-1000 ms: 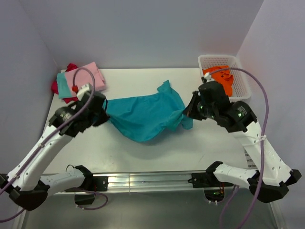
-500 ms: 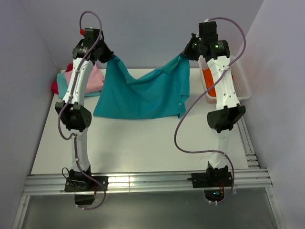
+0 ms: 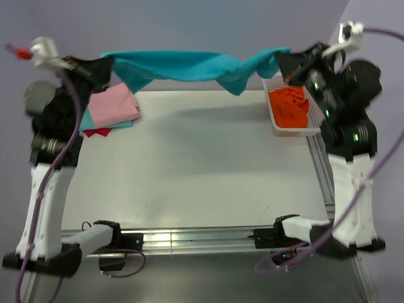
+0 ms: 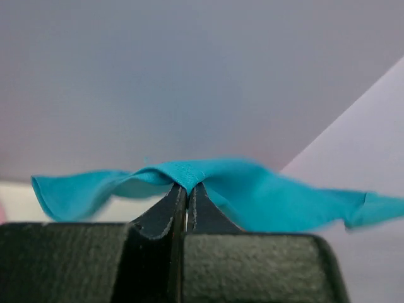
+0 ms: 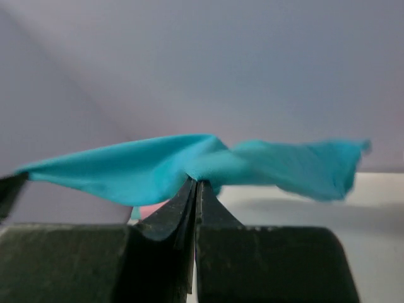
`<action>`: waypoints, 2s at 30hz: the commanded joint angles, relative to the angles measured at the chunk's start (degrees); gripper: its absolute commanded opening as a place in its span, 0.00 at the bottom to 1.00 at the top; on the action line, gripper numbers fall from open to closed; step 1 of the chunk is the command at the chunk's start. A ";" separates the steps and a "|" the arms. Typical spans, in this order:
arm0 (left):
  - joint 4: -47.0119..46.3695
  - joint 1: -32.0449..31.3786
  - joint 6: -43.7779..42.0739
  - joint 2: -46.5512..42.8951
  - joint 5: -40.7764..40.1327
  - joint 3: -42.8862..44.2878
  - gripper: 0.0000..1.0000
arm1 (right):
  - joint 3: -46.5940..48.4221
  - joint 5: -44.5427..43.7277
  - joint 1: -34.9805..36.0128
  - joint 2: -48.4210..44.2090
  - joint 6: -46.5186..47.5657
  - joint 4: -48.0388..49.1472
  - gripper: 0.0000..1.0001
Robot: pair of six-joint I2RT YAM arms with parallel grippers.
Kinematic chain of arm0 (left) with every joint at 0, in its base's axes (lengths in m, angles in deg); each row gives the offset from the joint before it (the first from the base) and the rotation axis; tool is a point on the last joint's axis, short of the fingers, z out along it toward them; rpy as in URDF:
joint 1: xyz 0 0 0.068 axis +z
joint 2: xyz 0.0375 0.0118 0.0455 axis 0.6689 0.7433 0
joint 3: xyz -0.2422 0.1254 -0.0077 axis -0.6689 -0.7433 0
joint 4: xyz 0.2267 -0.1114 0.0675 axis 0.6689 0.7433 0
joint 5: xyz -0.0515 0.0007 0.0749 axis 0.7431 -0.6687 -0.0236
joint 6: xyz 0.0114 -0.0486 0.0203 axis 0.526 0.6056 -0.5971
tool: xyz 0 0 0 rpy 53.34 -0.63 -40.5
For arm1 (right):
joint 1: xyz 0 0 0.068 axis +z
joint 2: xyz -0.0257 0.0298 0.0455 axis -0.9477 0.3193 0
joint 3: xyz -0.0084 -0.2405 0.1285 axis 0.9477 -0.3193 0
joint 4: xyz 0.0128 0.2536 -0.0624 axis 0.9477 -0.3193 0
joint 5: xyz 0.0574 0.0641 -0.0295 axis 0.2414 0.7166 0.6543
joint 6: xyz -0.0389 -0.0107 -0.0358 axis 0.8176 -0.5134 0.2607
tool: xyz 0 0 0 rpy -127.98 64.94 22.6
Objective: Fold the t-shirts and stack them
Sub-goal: Flatten out the tshirt
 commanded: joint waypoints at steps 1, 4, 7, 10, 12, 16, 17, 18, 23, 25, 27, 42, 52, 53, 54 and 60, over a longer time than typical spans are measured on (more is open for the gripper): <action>-2.90 1.21 -2.87 -3.53 -3.83 -13.15 0.00 | -21.60 -0.29 1.43 -5.71 1.15 6.95 0.00; -4.92 1.39 -1.30 -6.18 -5.75 -26.08 0.00 | -38.88 -1.09 2.14 -9.85 -1.75 10.82 0.00; -3.45 1.56 -0.85 -2.86 -6.12 -31.98 0.00 | -51.21 1.54 2.23 -9.59 -3.95 12.77 0.00; -0.63 1.56 -0.15 4.87 -4.63 -33.93 0.00 | -60.56 3.57 3.81 -6.70 -5.18 13.73 0.00; 3.23 1.56 0.99 10.74 -2.79 -33.93 0.00 | -63.82 3.04 5.82 -4.94 -6.06 13.73 0.00; 6.41 1.39 3.19 15.35 0.81 -35.86 0.00 | -70.24 2.86 7.24 -5.11 -8.17 12.95 0.00; 7.28 1.21 3.37 15.61 0.30 -36.64 0.00 | -70.77 3.13 7.33 -5.46 -8.17 11.90 0.00; 9.03 0.78 3.37 16.14 0.04 -36.91 0.00 | -72.17 3.22 7.41 -6.42 -8.17 11.54 0.00; 14.14 0.33 2.66 15.97 -1.72 -38.14 0.00 | -75.43 2.69 7.42 -8.97 -7.82 7.59 0.00; 15.54 0.16 3.01 15.00 -2.42 -39.19 0.00 | -76.40 1.55 7.33 -10.55 -8.43 6.10 0.00; 17.13 0.16 3.72 13.42 -2.70 -39.55 0.00 | -76.58 -0.47 7.33 -12.31 -9.67 3.63 0.00; 31.19 0.07 -3.49 19.84 1.44 18.26 0.00 | -15.42 -4.16 6.01 1.14 -2.28 -8.50 0.00; 25.65 0.07 -0.41 -18.62 6.18 -7.11 0.00 | -22.26 -7.75 6.18 -27.74 -2.55 -13.15 0.00; 26.79 0.07 -0.93 -20.58 6.71 -7.47 0.00 | -22.52 -8.64 6.18 -29.70 -2.37 -14.20 0.00; 30.02 0.07 -1.20 -23.47 6.97 -7.12 0.00 | -22.44 -9.26 6.18 -32.94 -1.85 -15.96 0.00; 36.29 0.07 -2.26 -26.14 2.42 -1.59 0.00 | -19.01 -12.07 6.10 -36.22 0.26 -21.59 0.00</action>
